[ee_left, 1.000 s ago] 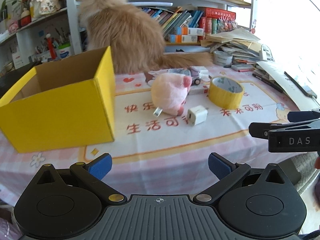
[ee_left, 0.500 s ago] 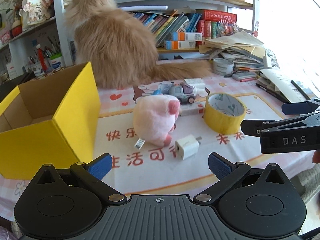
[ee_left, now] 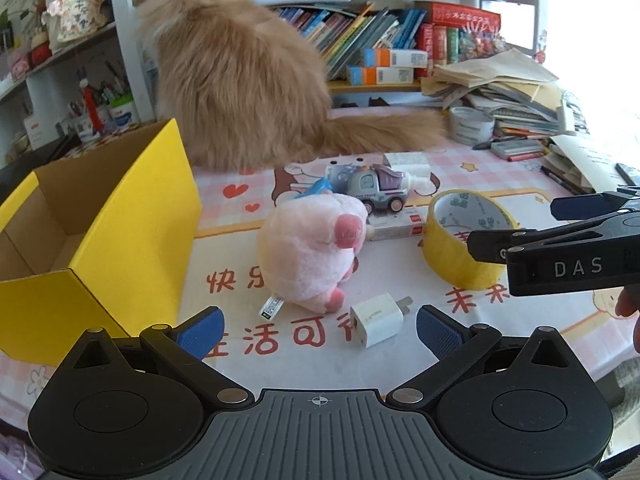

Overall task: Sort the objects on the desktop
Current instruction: 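Grasp the white charger plug with the left tool while the right tool grasps the yellow tape roll, then lift the charger plug and tape roll with both tools toward the yellow box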

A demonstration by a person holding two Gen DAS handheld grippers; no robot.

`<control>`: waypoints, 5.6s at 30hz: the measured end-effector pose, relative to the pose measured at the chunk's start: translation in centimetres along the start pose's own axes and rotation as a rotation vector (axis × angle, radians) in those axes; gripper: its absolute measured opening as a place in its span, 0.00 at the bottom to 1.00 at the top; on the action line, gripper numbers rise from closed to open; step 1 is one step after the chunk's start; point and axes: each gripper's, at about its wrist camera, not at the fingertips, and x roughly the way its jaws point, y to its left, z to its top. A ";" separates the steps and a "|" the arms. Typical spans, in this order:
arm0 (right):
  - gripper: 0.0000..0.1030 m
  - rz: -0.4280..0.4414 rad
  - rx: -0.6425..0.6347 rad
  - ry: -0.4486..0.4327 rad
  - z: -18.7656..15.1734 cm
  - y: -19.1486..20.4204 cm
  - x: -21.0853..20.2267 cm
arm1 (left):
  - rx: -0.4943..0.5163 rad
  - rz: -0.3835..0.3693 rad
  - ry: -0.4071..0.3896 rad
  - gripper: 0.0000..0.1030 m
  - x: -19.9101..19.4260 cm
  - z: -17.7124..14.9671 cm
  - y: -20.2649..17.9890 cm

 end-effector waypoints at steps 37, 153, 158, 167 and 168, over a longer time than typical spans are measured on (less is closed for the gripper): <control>0.96 0.096 -0.108 0.183 1.6 -2.3 7.2 | 0.007 -0.086 0.169 0.43 6.0 1.4 -3.5; 0.78 0.112 -0.084 0.051 -10.8 25.5 -9.6 | -0.125 -0.048 0.004 0.42 -16.1 -17.1 18.6; 0.78 0.129 -0.102 0.055 -10.8 26.0 -9.5 | -0.138 -0.045 0.008 0.42 -16.1 -17.2 18.9; 0.78 0.150 -0.111 0.073 -10.9 26.3 -9.1 | -0.132 -0.054 0.016 0.42 -15.7 -17.1 19.0; 0.78 0.150 -0.110 0.074 -10.9 26.3 -9.1 | -0.132 -0.054 0.016 0.42 -15.7 -17.1 19.0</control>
